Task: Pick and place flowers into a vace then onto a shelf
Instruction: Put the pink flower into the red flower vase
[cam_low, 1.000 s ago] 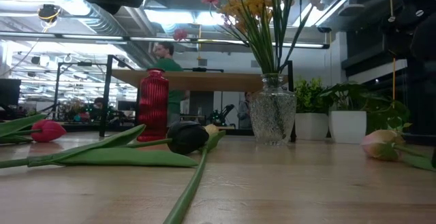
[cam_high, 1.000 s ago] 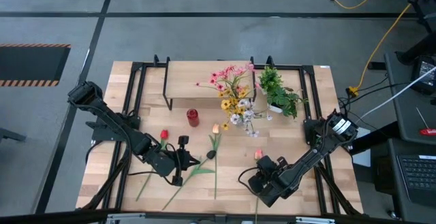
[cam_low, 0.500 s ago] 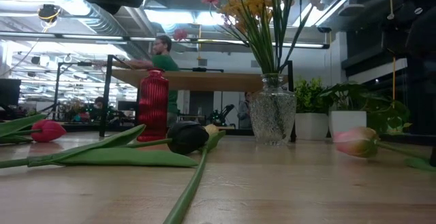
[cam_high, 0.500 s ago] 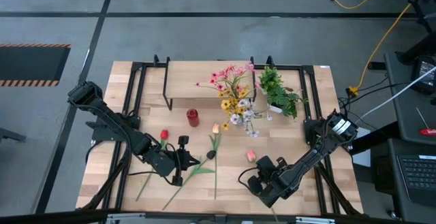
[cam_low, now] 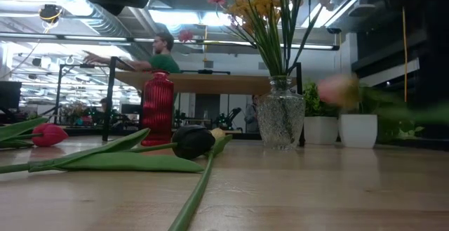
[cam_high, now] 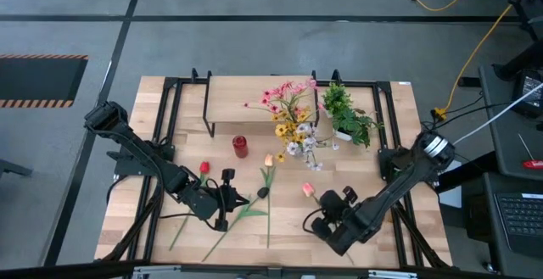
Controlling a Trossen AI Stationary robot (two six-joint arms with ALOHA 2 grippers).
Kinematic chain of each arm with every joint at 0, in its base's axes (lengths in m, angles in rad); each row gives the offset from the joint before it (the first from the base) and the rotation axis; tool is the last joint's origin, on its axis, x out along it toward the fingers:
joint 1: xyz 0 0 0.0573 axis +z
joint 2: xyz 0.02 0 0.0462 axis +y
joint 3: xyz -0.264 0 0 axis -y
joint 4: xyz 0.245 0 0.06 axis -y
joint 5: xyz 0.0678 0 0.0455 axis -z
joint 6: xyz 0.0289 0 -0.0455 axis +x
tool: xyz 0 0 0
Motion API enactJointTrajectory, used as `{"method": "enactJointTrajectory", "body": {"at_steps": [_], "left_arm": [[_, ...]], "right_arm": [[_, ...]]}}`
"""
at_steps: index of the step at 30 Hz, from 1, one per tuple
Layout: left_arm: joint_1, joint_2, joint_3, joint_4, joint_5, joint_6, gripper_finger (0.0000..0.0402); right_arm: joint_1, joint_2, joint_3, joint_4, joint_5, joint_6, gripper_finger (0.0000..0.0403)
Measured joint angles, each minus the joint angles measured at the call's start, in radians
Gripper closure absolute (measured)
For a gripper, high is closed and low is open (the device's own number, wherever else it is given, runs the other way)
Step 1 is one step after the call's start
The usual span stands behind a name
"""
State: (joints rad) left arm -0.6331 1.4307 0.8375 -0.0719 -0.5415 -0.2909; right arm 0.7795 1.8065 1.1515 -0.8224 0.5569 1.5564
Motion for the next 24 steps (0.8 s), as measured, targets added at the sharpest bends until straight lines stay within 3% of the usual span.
{"method": "enactJointTrajectory", "body": {"at_steps": [6,16,24], "left_arm": [[0.000,0.000,0.000,0.000,-0.004,-0.013,0.0397],[0.015,0.000,0.000,0.019,-0.071,-0.035,0.0393],[0.000,0.000,0.000,0.053,-0.069,-0.055,0.0394]], "right_arm": [[-0.001,-0.131,0.000,0.050,0.072,-0.246,0.0402],[-0.066,-0.194,0.002,0.487,0.071,-0.948,0.0403],[-0.142,-0.208,-0.058,0.723,0.061,-1.249,0.0403]]}}
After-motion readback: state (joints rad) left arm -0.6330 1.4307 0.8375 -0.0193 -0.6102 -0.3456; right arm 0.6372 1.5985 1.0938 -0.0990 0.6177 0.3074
